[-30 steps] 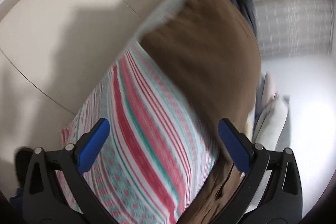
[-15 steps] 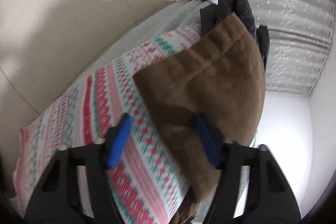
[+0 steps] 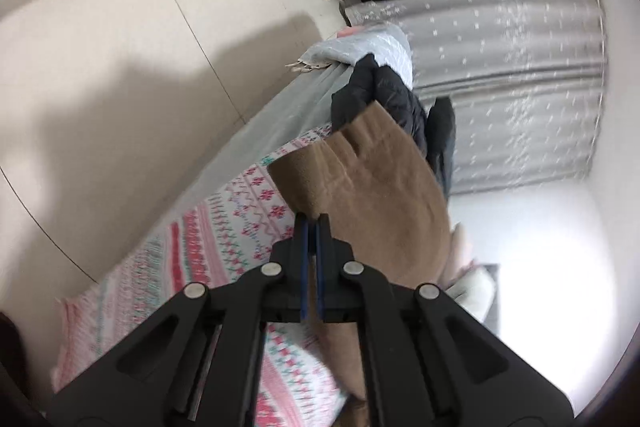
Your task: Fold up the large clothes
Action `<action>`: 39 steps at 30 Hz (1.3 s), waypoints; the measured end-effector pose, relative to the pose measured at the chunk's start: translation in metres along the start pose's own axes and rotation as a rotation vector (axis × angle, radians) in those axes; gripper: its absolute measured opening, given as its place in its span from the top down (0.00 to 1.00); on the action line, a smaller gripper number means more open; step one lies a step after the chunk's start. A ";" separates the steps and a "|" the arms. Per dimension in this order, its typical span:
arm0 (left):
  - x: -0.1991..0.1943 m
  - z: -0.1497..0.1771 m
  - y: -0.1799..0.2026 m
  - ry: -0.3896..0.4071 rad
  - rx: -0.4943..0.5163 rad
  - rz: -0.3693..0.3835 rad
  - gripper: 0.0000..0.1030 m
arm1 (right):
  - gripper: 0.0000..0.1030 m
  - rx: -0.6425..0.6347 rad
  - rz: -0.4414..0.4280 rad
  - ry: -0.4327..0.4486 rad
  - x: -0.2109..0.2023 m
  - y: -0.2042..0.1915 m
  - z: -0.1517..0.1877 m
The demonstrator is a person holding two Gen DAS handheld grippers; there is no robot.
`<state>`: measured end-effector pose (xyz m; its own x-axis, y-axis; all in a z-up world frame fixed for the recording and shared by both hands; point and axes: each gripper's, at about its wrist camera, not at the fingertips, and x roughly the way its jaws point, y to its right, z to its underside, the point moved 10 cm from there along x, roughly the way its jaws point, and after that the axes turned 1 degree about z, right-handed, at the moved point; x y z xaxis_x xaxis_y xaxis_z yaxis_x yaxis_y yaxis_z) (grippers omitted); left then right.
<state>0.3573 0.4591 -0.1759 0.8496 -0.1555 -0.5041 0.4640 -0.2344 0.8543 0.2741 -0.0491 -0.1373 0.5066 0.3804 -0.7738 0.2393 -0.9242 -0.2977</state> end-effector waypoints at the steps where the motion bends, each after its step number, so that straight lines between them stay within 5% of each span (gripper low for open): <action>1: 0.000 0.001 -0.003 -0.003 -0.001 -0.007 0.96 | 0.29 -0.002 -0.010 0.001 0.003 -0.008 -0.003; 8: -0.010 0.011 -0.030 -0.021 -0.105 0.009 0.96 | 0.29 0.009 -0.065 -0.005 0.041 -0.066 -0.060; 12: -0.001 0.008 -0.020 -0.042 -0.034 -0.001 0.92 | 0.29 0.074 -0.110 -0.056 0.086 -0.096 -0.103; 14: 0.003 0.002 -0.029 -0.042 -0.021 -0.039 0.83 | 0.29 0.006 -0.049 -0.072 0.120 -0.116 -0.121; 16: 0.004 -0.007 -0.042 -0.036 -0.055 -0.037 0.61 | 0.29 -0.053 0.009 -0.085 0.148 -0.128 -0.127; 22: 0.017 -0.018 -0.063 -0.078 -0.131 -0.004 0.60 | 0.27 -0.056 0.097 -0.076 0.225 -0.152 -0.134; 26: 0.026 -0.023 -0.060 -0.077 -0.146 0.014 0.59 | 0.27 -0.184 0.010 -0.039 0.238 -0.222 -0.146; 29: 0.035 -0.018 -0.058 -0.115 -0.183 0.055 0.50 | 0.23 -0.360 -0.071 -0.053 0.249 -0.295 -0.144; 30: 0.038 -0.015 -0.056 -0.130 -0.186 0.068 0.47 | 0.11 -0.404 -0.041 -0.068 0.255 -0.304 -0.140; 33: 0.044 -0.009 -0.052 -0.157 -0.183 0.076 0.43 | 0.08 -0.566 0.064 -0.086 0.265 -0.329 -0.128; 37: 0.051 0.001 -0.056 -0.197 -0.170 0.072 0.42 | 0.10 -0.418 -0.212 0.001 0.224 -0.333 -0.134; 39: 0.055 0.009 -0.060 -0.222 -0.183 0.073 0.42 | 0.10 -0.336 -0.157 0.017 0.213 -0.305 -0.140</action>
<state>0.3736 0.4556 -0.2556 0.8159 -0.3766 -0.4387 0.4586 -0.0407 0.8877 0.4253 0.3191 -0.1329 0.4549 0.5197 -0.7232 0.5726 -0.7926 -0.2094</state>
